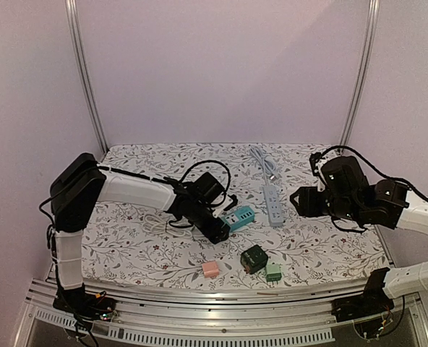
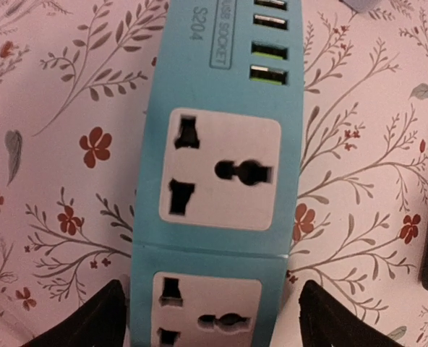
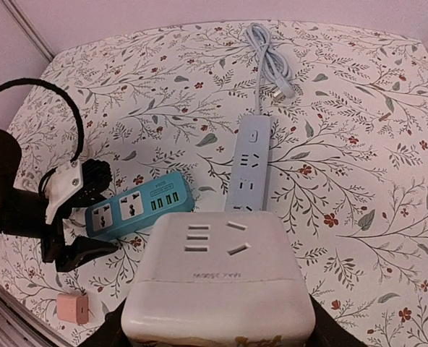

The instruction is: Insert the plug

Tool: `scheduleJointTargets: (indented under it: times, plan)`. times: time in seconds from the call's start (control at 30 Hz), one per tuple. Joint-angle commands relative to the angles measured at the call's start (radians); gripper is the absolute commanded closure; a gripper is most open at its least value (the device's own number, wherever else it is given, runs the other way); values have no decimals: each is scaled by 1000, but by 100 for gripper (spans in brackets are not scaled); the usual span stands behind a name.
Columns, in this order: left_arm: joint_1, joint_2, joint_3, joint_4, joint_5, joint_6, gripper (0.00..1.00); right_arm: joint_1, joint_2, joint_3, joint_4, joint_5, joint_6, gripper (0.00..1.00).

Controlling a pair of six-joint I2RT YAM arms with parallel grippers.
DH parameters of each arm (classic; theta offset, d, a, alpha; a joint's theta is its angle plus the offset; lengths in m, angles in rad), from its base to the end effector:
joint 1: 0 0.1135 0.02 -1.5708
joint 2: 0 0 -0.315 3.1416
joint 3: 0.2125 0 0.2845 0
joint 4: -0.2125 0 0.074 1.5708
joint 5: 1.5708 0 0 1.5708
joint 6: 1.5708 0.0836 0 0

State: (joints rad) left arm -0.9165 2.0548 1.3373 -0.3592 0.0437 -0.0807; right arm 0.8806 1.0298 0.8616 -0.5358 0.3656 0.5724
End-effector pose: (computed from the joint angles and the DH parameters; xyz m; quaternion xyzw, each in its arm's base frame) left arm 0.2955 -0.3912 0.1160 0.3983 0.8838 -0.1355 0.2046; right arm 0.1873 0.1799 0.2977 -0.0615 0.8936 0.1510 0.4183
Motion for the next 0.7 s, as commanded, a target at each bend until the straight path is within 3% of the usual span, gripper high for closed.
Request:
scheduleJointTargets:
  times: [0.0,0.07,0.1,0.33,0.5,0.67]
  plan:
    - [-9,-97,-56,88,-7,-1,12,1,12,44,-5,91,138,100]
    - [-3,-132,-91,129,-15,-11,2,0,20,59,12,63,121,100]
    - [-1,-153,-110,147,-22,-18,1,-1,29,71,13,50,110,100]
    - [29,-296,-264,339,-104,-95,1,-2,176,243,-81,-48,-36,100]
    - [32,-348,-363,482,-224,-156,1,-1,318,383,-199,-142,-180,100]
    - [37,-355,-449,603,-256,-175,1,6,486,569,-344,-164,-257,100]
